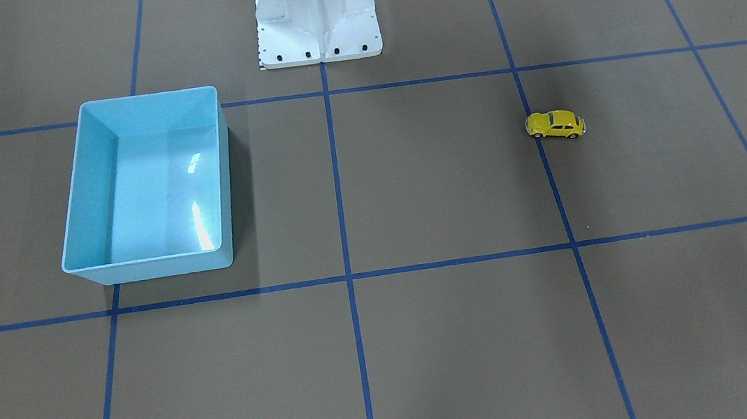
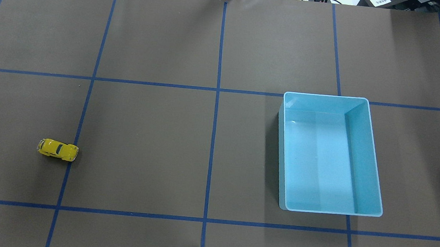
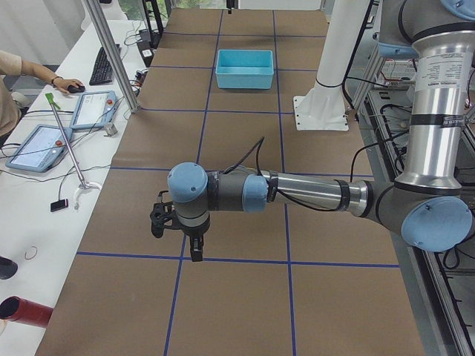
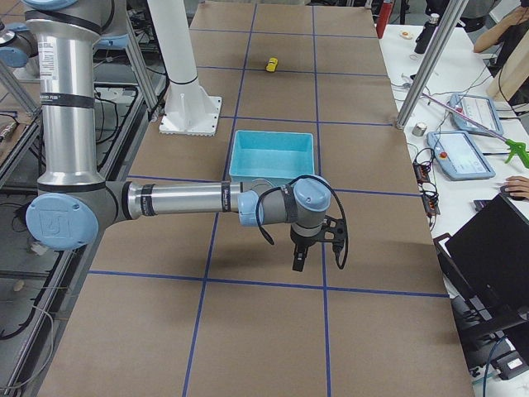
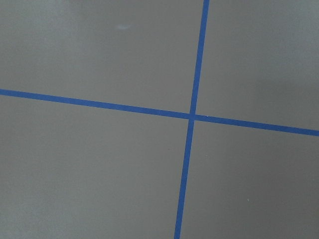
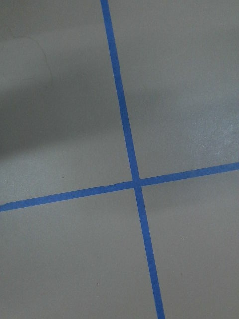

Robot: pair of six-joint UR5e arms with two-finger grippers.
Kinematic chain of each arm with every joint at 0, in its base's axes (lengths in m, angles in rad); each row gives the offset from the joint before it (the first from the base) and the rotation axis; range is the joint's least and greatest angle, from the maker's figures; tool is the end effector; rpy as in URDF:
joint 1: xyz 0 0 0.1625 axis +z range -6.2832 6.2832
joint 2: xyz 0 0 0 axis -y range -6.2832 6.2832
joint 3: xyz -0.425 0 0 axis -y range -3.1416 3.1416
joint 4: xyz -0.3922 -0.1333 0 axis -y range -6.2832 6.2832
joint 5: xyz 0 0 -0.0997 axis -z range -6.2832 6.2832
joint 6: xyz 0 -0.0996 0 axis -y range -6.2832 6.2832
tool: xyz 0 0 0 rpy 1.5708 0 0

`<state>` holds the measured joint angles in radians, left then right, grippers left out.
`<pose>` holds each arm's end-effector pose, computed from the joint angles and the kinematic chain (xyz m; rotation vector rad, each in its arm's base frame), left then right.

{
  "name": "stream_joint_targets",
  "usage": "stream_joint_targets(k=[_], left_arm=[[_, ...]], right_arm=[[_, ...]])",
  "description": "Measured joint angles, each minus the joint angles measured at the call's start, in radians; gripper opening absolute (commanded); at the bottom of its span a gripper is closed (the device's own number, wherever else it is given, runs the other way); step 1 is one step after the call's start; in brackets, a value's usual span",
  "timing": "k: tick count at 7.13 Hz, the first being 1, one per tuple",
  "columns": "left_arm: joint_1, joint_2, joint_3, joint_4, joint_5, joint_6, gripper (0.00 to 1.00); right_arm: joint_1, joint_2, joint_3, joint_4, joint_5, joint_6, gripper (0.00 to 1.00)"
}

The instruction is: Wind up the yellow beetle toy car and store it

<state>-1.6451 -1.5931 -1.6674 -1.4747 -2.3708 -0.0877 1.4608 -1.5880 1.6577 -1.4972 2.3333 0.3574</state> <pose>-0.0988 -0.4942 0.6080 0.0162 0.8008 -0.1441 0.0100 -0.4970 0.6172 -0.0437 -0.7731 0.1803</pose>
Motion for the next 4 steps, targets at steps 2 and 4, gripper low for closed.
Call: stream_joint_targets(k=[2,4], left_arm=[[0.001,-0.005,-0.002,-0.003,-0.001,0.001,1.00],[0.042,-0.013,-0.031,-0.005,-0.004,-0.004,1.00]], right_arm=[[0.000,0.005,-0.001,-0.001,0.001,0.000,1.00],[0.000,0.007,-0.001,0.000,0.001,0.000,1.00]])
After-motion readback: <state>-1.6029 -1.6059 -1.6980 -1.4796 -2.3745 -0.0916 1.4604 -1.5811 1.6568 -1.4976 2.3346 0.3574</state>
